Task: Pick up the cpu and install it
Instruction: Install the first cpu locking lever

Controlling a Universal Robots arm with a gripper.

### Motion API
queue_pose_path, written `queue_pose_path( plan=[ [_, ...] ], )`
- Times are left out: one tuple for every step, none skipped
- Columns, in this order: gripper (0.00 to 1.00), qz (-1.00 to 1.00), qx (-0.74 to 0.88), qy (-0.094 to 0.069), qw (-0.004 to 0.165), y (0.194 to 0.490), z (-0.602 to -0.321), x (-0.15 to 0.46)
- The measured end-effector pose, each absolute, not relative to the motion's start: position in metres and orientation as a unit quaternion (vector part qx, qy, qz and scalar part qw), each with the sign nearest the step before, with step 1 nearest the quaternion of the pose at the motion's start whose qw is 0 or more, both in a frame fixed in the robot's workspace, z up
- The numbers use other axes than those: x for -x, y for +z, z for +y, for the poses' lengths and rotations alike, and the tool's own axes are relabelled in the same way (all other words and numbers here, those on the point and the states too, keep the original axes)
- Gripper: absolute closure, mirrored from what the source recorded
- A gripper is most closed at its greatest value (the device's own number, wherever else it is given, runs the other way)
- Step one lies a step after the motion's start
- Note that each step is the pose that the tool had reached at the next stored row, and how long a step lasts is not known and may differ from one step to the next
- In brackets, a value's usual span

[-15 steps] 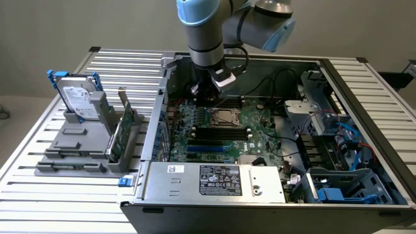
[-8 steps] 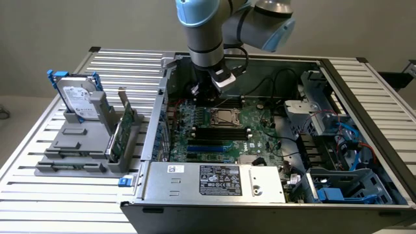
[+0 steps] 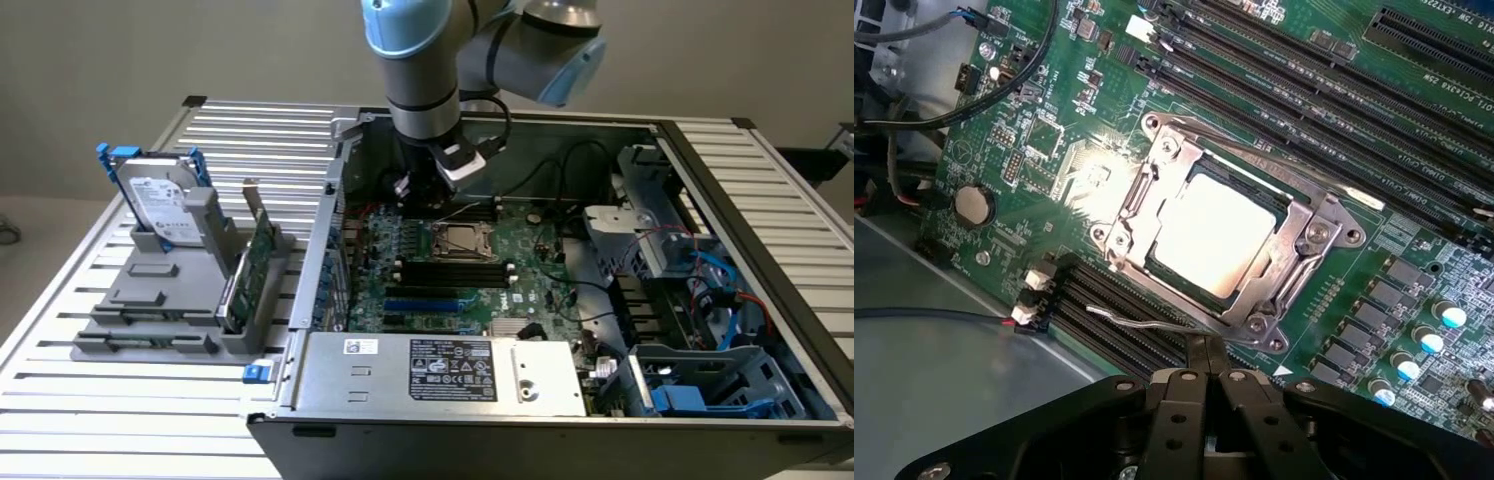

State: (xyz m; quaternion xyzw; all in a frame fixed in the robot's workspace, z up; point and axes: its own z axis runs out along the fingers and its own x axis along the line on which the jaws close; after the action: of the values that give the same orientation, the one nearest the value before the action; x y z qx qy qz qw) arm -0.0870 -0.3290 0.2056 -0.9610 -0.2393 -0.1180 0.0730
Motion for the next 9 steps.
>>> queue_pose_path(
  plan=[
    [0.89, -0.240, 0.961, -0.118, 0.073, 0.2054, -0.3290, 0.0864],
    [0.89, -0.241, 0.961, -0.118, 0.073, 0.2051, -0.3290, 0.0856],
    [0.89, -0.242, 0.960, -0.118, 0.073, 0.2049, -0.3291, 0.0847],
    [0.89, -0.242, 0.960, -0.118, 0.073, 0.2046, -0.3290, 0.0837],
    [0.89, -0.243, 0.960, -0.118, 0.073, 0.2045, -0.3291, 0.0827],
    [0.89, -0.244, 0.960, -0.118, 0.073, 0.2044, -0.3291, 0.0816],
    [0.89, -0.245, 0.960, -0.118, 0.073, 0.2042, -0.3290, 0.0804],
    [0.89, -0.246, 0.959, -0.118, 0.073, 0.2041, -0.3290, 0.0793],
    [0.89, -0.247, 0.959, -0.118, 0.073, 0.2040, -0.3290, 0.0783]
  ],
)
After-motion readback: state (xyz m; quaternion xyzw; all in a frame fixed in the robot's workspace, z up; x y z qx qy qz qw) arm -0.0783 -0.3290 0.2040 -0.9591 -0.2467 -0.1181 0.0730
